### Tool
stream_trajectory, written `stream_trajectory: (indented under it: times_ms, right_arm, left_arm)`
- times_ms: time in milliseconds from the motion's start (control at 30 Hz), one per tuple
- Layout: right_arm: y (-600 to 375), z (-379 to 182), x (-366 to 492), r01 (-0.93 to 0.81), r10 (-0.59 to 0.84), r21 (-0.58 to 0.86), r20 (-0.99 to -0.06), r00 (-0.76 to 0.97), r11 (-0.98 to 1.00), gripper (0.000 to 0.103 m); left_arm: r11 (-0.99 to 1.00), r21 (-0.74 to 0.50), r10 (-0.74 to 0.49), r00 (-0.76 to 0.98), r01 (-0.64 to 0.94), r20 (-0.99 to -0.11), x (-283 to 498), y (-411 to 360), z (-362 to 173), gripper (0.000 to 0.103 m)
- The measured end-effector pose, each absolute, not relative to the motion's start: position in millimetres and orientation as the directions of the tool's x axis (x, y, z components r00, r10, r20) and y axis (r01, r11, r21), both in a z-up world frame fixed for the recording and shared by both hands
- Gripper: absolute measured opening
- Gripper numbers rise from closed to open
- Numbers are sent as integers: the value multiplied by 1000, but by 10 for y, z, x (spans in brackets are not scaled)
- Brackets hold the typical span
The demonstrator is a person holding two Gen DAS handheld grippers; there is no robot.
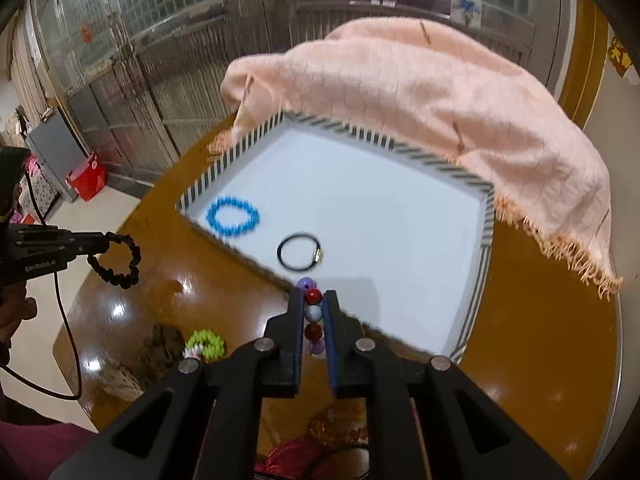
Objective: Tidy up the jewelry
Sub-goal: 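Place the black scrunchie in the tray with the left tool while the right tool places the bead bracelet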
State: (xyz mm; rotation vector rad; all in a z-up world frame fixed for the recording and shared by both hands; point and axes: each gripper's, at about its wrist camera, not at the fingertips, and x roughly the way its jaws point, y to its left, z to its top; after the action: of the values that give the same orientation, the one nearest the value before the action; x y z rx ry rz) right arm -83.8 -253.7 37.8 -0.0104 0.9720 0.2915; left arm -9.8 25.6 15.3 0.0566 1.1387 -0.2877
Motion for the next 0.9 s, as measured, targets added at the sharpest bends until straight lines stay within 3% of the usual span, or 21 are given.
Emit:
stream_trajectory:
  times_ms: [600, 900]
  right_arm:
    - [-2727, 416, -343, -221, 223, 118, -808, 546, 968, 9]
    - [-2749, 453, -35, -222, 261, 162, -792, 551, 962, 9]
  left_arm:
    - [954, -52, -190, 458, 296, -868, 364, -229, 481, 0]
    - [934, -178, -299, 403, 311, -865, 722, -325, 535, 0]
